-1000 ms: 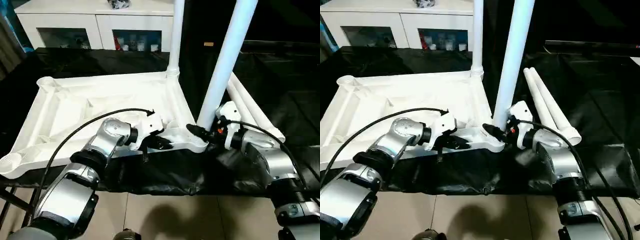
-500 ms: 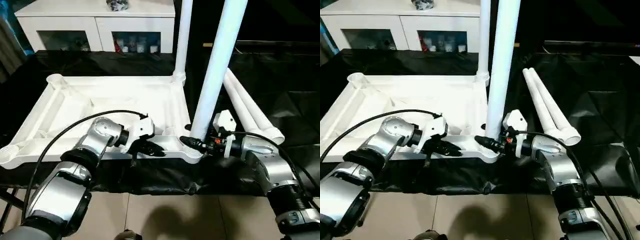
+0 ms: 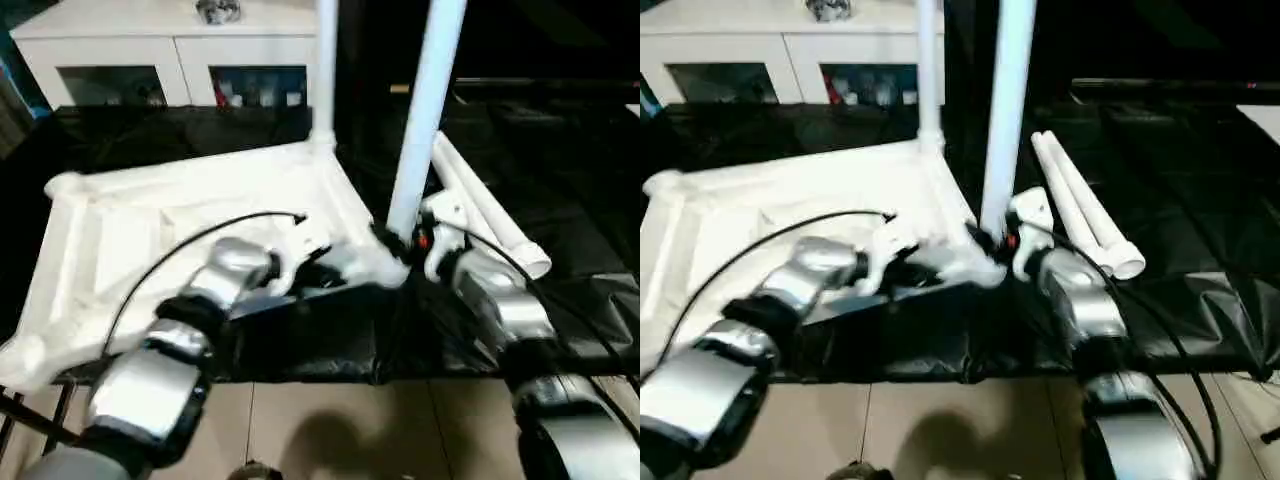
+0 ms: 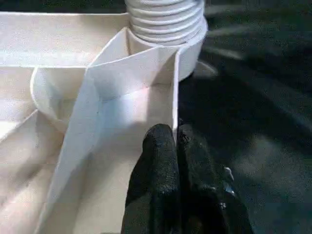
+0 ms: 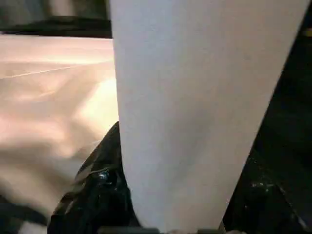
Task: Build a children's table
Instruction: Insert table leg to table base
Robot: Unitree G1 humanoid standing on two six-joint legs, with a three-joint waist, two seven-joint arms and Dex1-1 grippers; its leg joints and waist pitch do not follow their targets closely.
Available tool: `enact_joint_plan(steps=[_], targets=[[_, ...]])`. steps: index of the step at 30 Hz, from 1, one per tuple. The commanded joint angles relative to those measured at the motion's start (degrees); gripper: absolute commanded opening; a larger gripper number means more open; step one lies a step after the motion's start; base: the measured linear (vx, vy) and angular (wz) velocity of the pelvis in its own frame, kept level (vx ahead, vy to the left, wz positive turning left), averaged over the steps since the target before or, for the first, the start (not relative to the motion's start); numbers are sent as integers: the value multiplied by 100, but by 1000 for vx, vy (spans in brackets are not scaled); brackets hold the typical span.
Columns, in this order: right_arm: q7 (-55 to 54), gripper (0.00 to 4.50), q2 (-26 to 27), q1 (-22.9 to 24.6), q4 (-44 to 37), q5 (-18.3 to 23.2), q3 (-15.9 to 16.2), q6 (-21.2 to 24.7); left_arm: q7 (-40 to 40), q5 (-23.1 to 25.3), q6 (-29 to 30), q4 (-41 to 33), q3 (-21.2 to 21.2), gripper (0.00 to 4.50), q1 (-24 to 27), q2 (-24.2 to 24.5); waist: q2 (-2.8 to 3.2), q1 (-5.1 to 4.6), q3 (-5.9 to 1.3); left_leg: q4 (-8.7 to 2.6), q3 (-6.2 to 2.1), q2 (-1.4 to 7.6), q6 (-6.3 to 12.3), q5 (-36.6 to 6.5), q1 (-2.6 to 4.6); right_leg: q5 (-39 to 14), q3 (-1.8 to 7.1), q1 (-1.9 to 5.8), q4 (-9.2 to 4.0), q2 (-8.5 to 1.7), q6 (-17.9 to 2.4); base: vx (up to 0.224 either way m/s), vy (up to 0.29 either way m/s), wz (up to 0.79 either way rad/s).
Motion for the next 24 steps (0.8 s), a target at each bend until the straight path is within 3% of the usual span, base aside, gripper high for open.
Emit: enact_joint_plan(steps=[1,2,3,5,8,12,17,23,24], targets=[[-159,192,186,207,459,-115,92,154,569,-90,58,-387,248,0,-289,-103,-77,-44,-333,-518,-256,379,-291,-2620,223,-2357,289,72,-598,-463,-1220,0,0,0],[-128,192,237,211,442,-81,60,97,609,-25,-62,-415,189,0,-255,-110,-47,-12,-344,-507,-249,372,-187,-2394,182,-2127,299,110,-574,-479,-1259,0,0,0],[-99,192,257,221,418,-57,46,75,581,5,-146,-422,154,0,-232,-103,-63,-5,-360,-516,-243,369,-72,-2140,121,-1828,292,159,-542,-464,-1259,0,0,0],[-22,192,298,266,329,1,17,12,472,79,-359,-450,66,0,-158,-65,-62,11,-401,-485,-215,366,66,-1800,131,-1312,291,172,-495,-446,-1333,0,0,0],[165,192,278,383,175,125,-65,-135,246,121,-582,-606,-21,0,-17,99,-70,32,-436,-431,-188,356,369,-1232,76,-440,281,220,-397,-444,-1517,0,0,0],[430,192,155,580,-14,283,-209,-313,59,98,-703,-735,-40,0,142,320,-67,48,-428,-415,-177,372,561,-1083,61,-387,258,234,-391,-449,-1610,0,0,0],[777,192,5,865,-325,401,-283,-343,-45,110,-827,-682,-2,0,218,486,-59,27,-395,-465,-188,391,333,-1495,94,-1039,267,206,-449,-432,-1503,0,0,0],[977,192,-122,1030,-417,461,-303,-336,-162,93,-825,-710,-62,0,267,565,-66,38,-404,-463,-189,393,287,-1454,94,-1017,276,201,-438,-442,-1490,0,0,0],[1006,192,-151,1043,-416,456,-302,-319,-194,91,-839,-717,-72,0,275,574,-93,39,-408,-455,-185,387,320,-1368,84,-931,274,209,-422,-442,-1514,0,0,0]])
